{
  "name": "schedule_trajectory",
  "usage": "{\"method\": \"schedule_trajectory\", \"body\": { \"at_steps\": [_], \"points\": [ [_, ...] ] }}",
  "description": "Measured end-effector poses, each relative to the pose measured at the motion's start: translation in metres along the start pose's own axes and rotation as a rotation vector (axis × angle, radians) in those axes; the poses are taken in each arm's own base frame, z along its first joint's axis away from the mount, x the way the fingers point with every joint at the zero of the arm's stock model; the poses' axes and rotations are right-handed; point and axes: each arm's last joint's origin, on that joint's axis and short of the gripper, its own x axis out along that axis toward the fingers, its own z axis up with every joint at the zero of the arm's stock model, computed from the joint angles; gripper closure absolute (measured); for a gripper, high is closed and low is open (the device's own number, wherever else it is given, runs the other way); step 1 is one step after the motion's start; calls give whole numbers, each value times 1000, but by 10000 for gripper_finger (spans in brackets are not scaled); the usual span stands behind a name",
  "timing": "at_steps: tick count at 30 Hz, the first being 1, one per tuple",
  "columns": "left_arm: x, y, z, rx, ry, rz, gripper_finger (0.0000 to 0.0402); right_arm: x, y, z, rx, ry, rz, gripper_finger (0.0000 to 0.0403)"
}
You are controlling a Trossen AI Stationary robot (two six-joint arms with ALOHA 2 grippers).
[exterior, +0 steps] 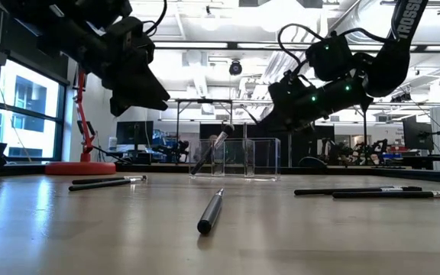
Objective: Put items in baskets/containers
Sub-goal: Put the eyeshadow brush into the transparent organizer
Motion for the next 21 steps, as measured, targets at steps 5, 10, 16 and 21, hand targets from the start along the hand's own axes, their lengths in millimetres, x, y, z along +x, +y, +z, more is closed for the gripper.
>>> {"method": "schedule_trajectory", "body": {
  "at_steps": [5, 10, 16, 21],
  "points": [
    [0, 0, 0, 0, 0, 0, 287, 1, -10, 2, -2, -7, -35, 393],
    [0, 0, 0, 0, 0, 0, 287, 2, -18, 5, -1, -17, -42, 393],
    [0, 0, 0, 3, -7, 14, 287, 2, -26, 10, -4, -48, -41, 393],
    [0, 1, 0, 3, -10, 19, 287, 4, -29, 14, 8, -61, -9, 393]
  ]
}}
